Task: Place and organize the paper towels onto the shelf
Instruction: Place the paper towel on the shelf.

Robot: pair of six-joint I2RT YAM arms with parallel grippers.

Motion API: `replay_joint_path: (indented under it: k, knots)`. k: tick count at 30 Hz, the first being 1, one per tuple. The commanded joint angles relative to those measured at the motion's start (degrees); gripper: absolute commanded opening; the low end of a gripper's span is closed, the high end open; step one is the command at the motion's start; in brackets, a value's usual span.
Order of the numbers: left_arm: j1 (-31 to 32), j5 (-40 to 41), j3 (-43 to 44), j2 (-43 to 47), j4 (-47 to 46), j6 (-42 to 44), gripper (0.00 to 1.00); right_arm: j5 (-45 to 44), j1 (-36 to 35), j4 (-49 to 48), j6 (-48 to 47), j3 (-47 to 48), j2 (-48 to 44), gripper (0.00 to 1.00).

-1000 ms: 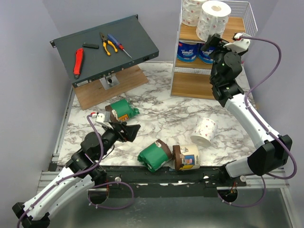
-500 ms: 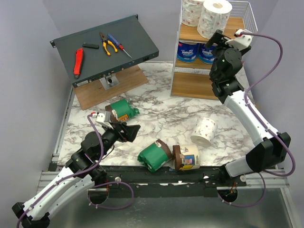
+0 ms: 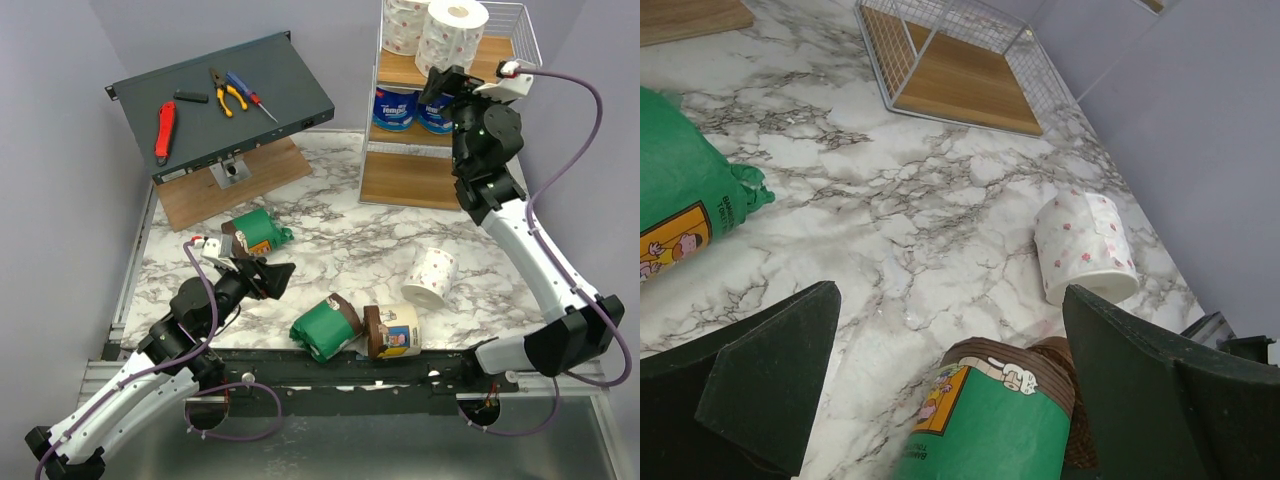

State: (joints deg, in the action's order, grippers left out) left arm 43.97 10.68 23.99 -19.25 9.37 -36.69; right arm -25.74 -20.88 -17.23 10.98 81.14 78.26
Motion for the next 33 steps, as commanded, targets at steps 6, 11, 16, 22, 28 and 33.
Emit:
replay_joint_path:
  k: [6,11,16,22,28,33]
  knots:
    - [0.2,1.2,1.2,0.7,0.2,0.6,0.98,-4.3,0.1,-1.6,-1.0,4.0,6.7,1.0]
    - [0.2,1.5,1.3,0.4,0.2,0.6,0.99,-11.4,0.1,-5.5,-1.9,4.0,9.1,1.0]
    - [0.2,1.7,1.2,0.0,0.0,0.7,0.99,-14.0,0.2,-8.6,-3.1,4.5,10.4,1.0]
    - [0.2,1.8,1.2,-0.5,0.0,0.5,0.99,-16.3,0.3,-9.8,-4.9,7.7,13.2,1.0]
    - [0.2,2.0,1.1,-0.1,0.4,0.4,0.99,-18.2,1.1,-10.1,-4.9,9.5,14.4,1.0]
    - [0.2,2.1,1.1,0.0,0.5,0.4,0.98,-19.7,1.9,-10.1,-4.9,8.5,14.0,1.0]
